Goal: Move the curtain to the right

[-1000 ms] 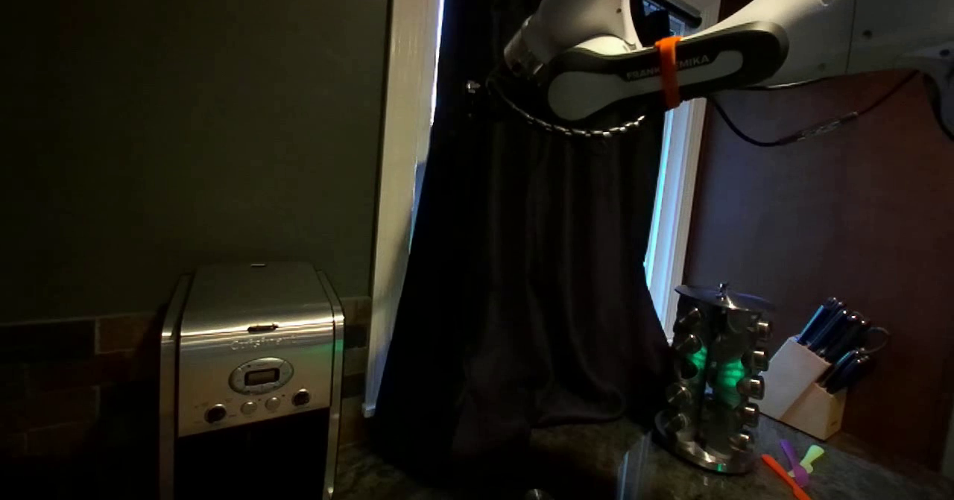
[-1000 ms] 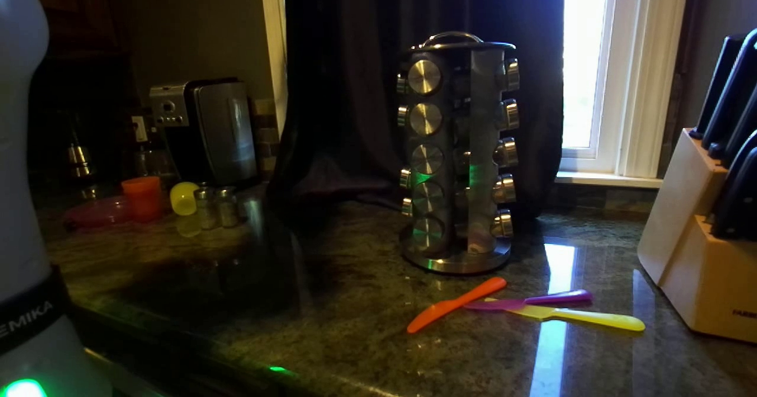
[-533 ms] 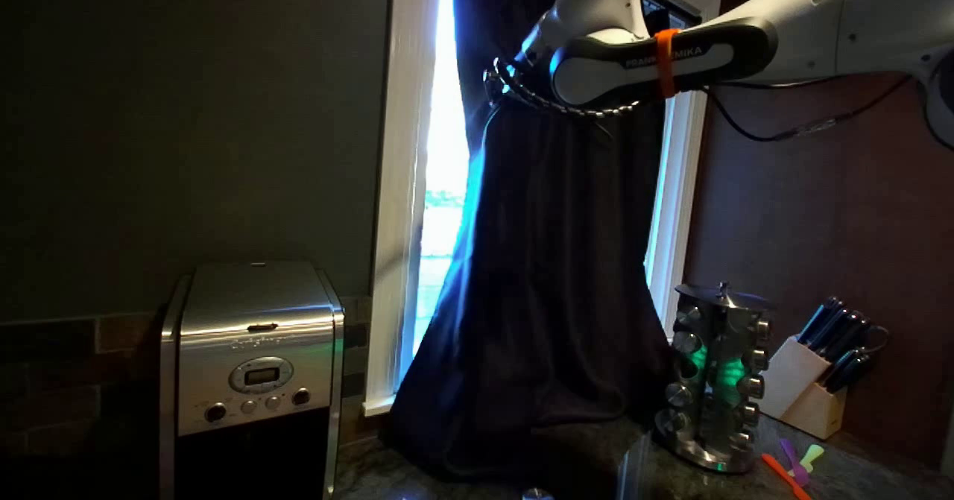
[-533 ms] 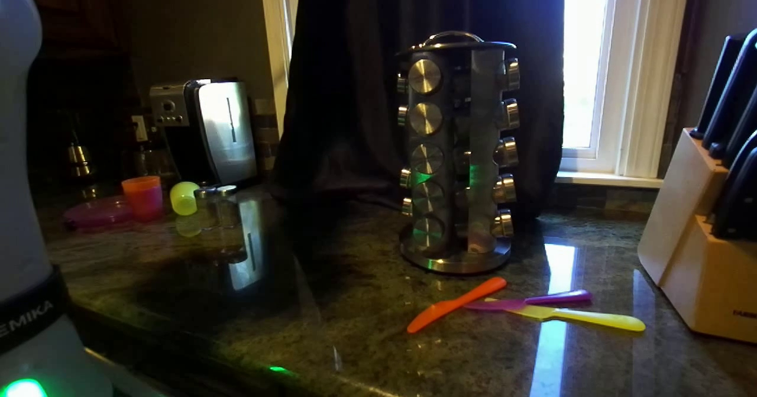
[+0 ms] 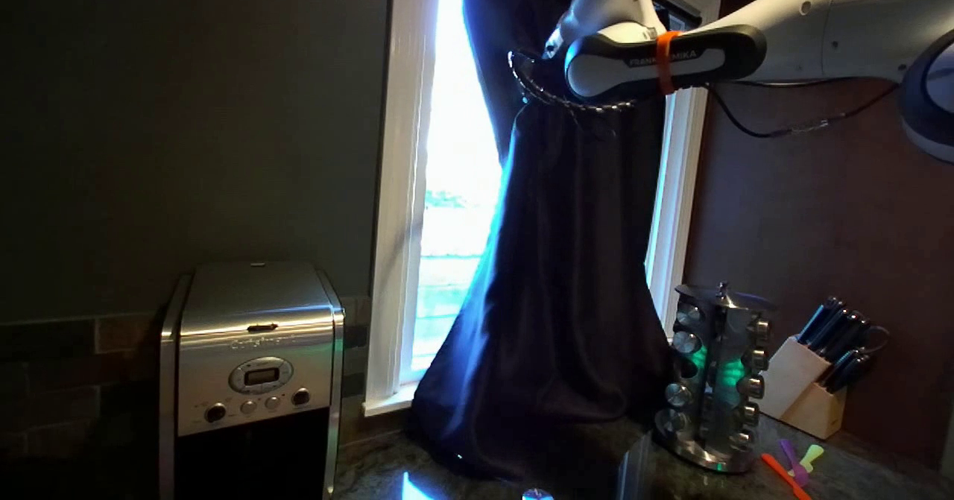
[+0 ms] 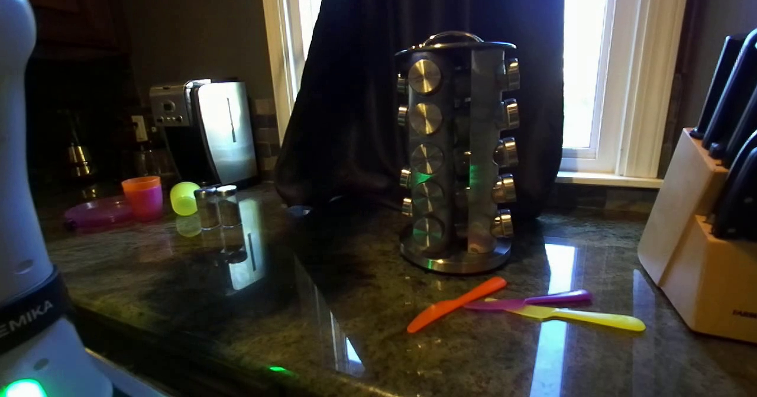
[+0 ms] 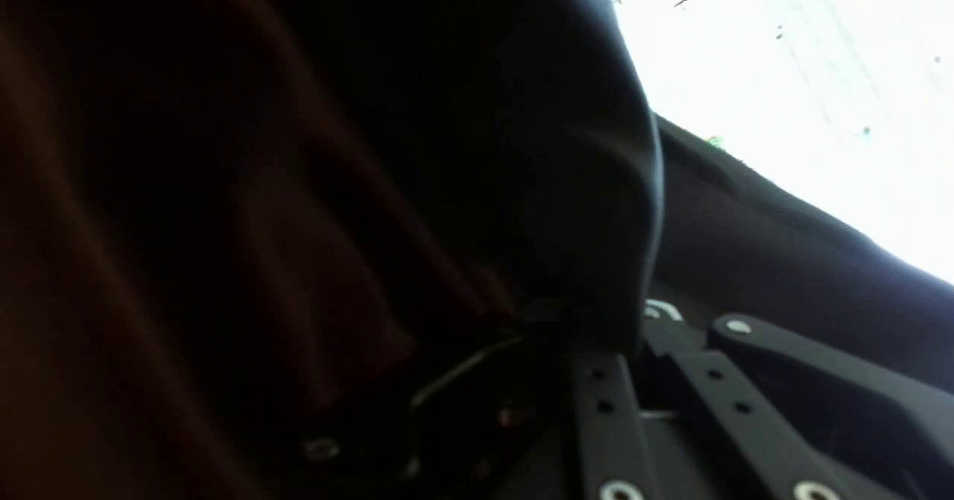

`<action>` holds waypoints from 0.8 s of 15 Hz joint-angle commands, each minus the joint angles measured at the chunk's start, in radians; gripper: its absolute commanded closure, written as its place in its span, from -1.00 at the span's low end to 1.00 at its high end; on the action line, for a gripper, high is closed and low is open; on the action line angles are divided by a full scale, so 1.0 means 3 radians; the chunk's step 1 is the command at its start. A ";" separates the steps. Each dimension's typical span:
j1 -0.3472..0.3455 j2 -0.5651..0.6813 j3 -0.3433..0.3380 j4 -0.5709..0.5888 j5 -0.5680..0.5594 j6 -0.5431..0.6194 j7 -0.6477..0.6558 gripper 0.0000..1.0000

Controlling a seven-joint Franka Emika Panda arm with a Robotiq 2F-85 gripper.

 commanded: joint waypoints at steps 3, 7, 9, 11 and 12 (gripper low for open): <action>0.0022 0.0186 -0.0143 0.0422 -0.0258 -0.0527 0.0918 0.99; 0.0028 0.0270 -0.0228 0.0648 -0.0422 -0.0848 0.1485 0.99; 0.0022 0.0289 -0.0255 0.0735 -0.0452 -0.0990 0.1732 0.99; 0.0016 0.0316 -0.0287 0.0823 -0.0480 -0.1132 0.1978 0.99; 0.0012 0.0333 -0.0307 0.0860 -0.0489 -0.1190 0.2096 0.99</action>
